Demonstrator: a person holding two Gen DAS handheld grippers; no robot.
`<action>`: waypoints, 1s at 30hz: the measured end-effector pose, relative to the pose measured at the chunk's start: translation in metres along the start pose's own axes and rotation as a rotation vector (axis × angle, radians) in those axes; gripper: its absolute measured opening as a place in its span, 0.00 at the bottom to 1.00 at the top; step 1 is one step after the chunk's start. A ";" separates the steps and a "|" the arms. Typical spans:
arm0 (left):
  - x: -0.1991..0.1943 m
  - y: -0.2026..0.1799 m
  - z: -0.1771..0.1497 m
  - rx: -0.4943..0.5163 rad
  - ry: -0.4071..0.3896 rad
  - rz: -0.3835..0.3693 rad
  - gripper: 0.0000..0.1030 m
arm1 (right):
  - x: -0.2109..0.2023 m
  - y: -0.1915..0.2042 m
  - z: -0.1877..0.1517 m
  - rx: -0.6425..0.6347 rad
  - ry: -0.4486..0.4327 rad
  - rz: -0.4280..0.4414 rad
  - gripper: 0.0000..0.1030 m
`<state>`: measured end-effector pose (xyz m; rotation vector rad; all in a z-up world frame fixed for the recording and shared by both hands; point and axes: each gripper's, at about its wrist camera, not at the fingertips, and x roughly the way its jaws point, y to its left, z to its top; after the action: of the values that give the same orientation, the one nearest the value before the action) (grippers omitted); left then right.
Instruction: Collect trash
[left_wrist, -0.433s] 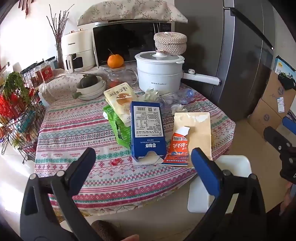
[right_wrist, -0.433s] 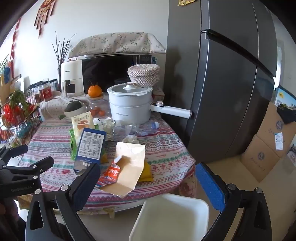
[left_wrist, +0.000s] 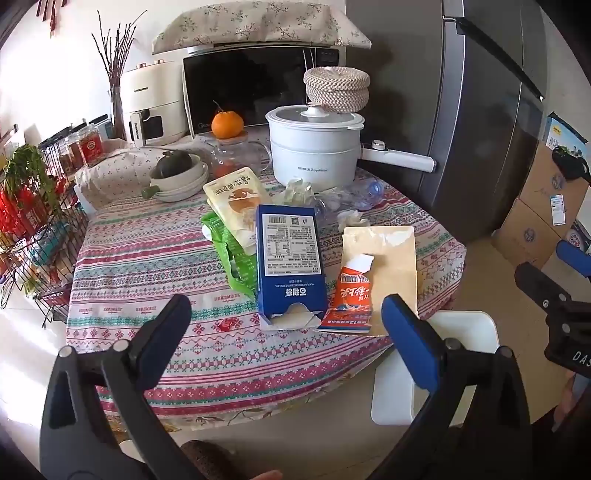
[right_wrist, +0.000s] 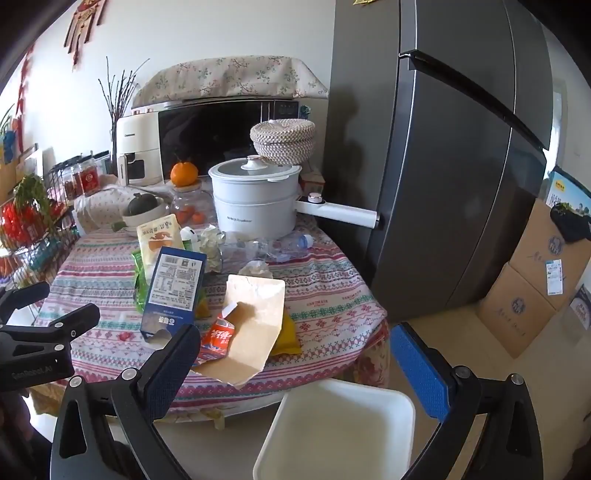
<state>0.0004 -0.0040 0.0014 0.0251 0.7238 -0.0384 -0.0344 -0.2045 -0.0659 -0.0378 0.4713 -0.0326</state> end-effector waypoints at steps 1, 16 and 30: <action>0.000 -0.001 0.000 0.000 -0.001 0.001 0.99 | 0.001 -0.001 0.000 0.004 0.003 0.002 1.00; 0.000 -0.002 -0.001 0.006 0.003 -0.003 0.99 | 0.001 0.003 -0.002 0.002 0.007 -0.016 1.00; 0.000 0.000 -0.001 0.004 0.006 -0.004 0.99 | 0.003 0.006 -0.003 -0.017 0.006 -0.025 1.00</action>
<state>-0.0005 -0.0039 0.0003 0.0278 0.7298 -0.0440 -0.0330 -0.1988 -0.0696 -0.0604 0.4774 -0.0531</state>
